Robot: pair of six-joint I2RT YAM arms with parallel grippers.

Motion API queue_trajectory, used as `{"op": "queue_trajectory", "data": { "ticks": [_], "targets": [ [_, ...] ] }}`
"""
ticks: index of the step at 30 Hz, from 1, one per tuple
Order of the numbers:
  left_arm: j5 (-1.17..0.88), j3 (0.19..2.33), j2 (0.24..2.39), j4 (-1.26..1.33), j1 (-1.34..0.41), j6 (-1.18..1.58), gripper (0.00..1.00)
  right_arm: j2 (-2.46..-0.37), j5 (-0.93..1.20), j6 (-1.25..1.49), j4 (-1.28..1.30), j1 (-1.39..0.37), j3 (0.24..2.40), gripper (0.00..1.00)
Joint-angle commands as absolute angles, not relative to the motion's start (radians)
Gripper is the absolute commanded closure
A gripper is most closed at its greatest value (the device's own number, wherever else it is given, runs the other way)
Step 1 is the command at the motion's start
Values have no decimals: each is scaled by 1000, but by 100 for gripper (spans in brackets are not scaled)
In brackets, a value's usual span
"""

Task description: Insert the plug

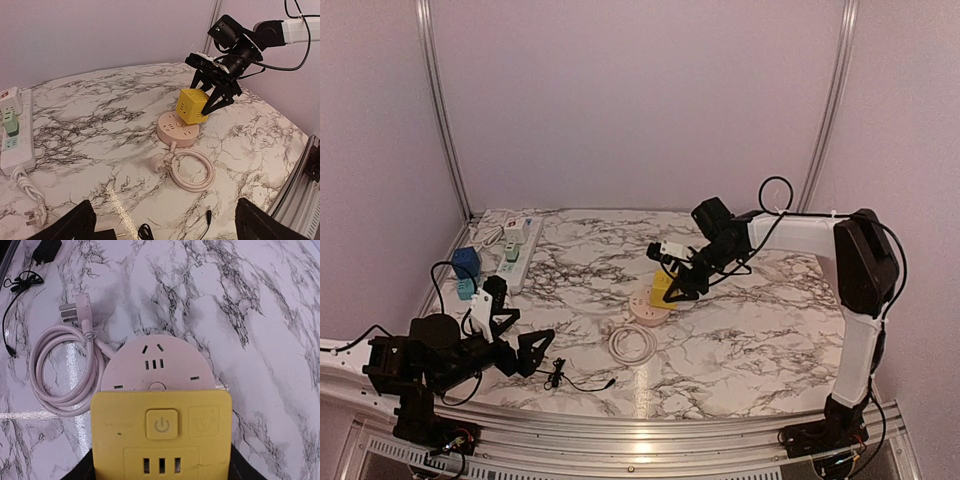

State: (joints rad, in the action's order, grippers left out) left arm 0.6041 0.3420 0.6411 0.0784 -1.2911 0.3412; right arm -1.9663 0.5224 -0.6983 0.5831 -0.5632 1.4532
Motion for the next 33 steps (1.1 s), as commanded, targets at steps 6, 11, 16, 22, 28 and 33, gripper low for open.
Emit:
{"op": "queue_trajectory", "data": {
  "ticks": [6, 11, 16, 22, 28, 33],
  "targets": [
    [617, 342, 657, 136, -1290, 360, 1, -1948, 530, -633, 583, -640, 1406, 100],
    [608, 348, 674, 136, -1290, 356, 1, -1957, 501, -600, 578, -695, 1410, 100],
    [599, 351, 676, 129, -1290, 354, 1, -1939, 480, -597, 587, -697, 1421, 100],
    [601, 346, 665, 125, -1290, 351, 1, -1985, 464, -659, 690, -689, 1495, 100],
    [599, 336, 660, 124, -1290, 361, 1, -2010, 458, -681, 726, -684, 1526, 100],
    [602, 334, 657, 127, -1290, 358, 1, -2003, 452, -676, 697, -685, 1510, 100]
  ]
}}
